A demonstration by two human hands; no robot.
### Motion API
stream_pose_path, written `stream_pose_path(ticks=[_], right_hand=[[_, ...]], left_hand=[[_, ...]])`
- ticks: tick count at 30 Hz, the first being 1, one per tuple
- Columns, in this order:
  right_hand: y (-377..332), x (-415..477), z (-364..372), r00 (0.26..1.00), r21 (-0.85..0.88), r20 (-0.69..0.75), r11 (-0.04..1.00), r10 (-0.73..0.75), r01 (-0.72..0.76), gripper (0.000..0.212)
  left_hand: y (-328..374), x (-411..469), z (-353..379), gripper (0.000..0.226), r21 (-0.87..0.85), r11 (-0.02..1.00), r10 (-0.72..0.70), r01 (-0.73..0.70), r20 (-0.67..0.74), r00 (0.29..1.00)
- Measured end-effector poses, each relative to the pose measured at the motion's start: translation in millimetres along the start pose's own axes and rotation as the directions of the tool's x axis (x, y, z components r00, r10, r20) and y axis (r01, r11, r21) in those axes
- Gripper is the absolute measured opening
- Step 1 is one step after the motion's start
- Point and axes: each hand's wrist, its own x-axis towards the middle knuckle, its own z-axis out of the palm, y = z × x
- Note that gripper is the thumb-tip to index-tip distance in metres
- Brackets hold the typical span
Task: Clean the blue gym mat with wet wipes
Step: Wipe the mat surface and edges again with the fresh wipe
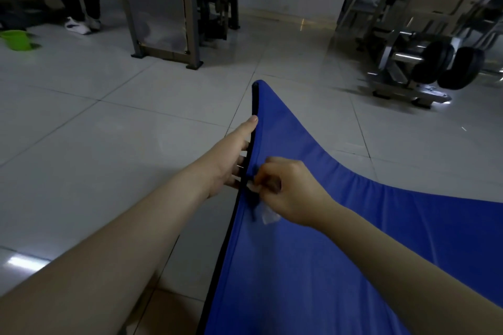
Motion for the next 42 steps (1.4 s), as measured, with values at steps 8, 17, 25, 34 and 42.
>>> stream_pose_path(ticks=[8,17,25,34,42], right_hand=[[17,41,-8,0.91,0.09,-0.3,0.958,0.288,-0.273,0.017],[-12,4,2,0.997,-0.017,-0.075,1.0,-0.021,0.02,0.008],[-1,27,-13,0.953,0.026,-0.253,0.986,0.166,-0.165,0.009],[-7,7,-11,0.986,-0.075,-0.146,0.994,-0.086,0.076,0.01],[18,33,-28,0.966,-0.081,-0.193,0.979,0.171,-0.19,0.021]], left_hand=[[1,1,3,0.091,0.017,1.0,-0.025,0.023,0.065,0.998],[4,4,1,0.087,0.017,1.0,0.018,-0.019,0.021,1.0],[10,6,10,0.07,-0.082,0.994,0.075,-0.075,0.001,0.997],[9,13,11,0.061,-0.126,0.991,0.036,-0.039,-0.028,0.999],[8,10,15,0.059,-0.059,0.992,-0.105,0.114,0.136,0.985]])
